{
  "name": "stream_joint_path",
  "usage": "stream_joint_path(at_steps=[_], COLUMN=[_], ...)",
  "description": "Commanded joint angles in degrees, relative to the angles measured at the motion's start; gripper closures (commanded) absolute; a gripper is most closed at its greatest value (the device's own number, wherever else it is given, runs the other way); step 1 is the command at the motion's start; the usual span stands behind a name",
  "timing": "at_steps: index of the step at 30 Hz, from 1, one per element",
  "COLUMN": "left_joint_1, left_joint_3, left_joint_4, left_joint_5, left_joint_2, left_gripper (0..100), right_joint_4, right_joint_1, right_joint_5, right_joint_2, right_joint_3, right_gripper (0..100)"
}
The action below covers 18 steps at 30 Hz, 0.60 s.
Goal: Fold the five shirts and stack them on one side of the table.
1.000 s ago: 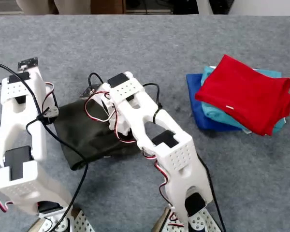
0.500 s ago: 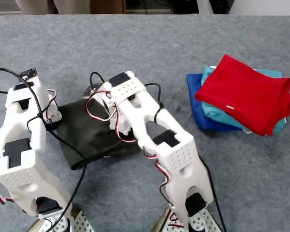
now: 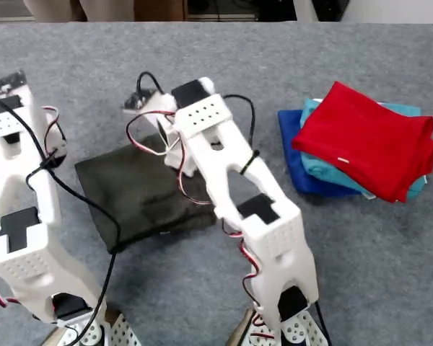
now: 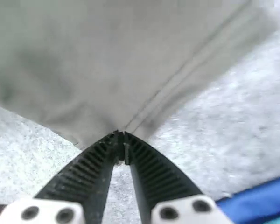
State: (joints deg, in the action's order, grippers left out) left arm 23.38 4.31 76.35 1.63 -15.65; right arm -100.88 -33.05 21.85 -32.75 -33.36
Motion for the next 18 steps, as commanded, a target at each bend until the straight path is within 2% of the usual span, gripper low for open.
stream_joint_path(at_steps=[1,4,6,8,11,15,18], left_joint_1=[-2.37,-4.22,-4.92,-5.10,-4.66,-3.78,-3.78], left_joint_3=[2.81,2.55,2.73,3.34,5.36,8.35,10.20], left_joint_4=[-0.18,-2.29,-4.31,-5.01,-4.92,-5.01,-5.01], left_joint_5=[-2.37,-4.40,-5.10,-5.27,-5.19,-5.27,-5.27], left_joint_2=[0.13,-3.82,-7.08,-9.36,-12.09,-15.43,-18.33], left_gripper=[98,98,98,98,98,98,98], right_joint_4=[-1.41,-1.41,-1.41,-0.26,6.24,18.64,23.65], right_joint_1=[0.48,0.75,0.22,0.04,0.57,0.92,1.19], right_joint_5=[-0.44,0.53,5.54,5.89,3.43,3.16,3.43], right_joint_2=[7.78,10.95,12.97,14.02,14.37,14.55,14.20], right_joint_3=[-2.15,2.24,8.04,13.76,22.64,31.78,36.53], right_gripper=[99.4,99.4,99.4,99.4,99.4,99.4,99.4])
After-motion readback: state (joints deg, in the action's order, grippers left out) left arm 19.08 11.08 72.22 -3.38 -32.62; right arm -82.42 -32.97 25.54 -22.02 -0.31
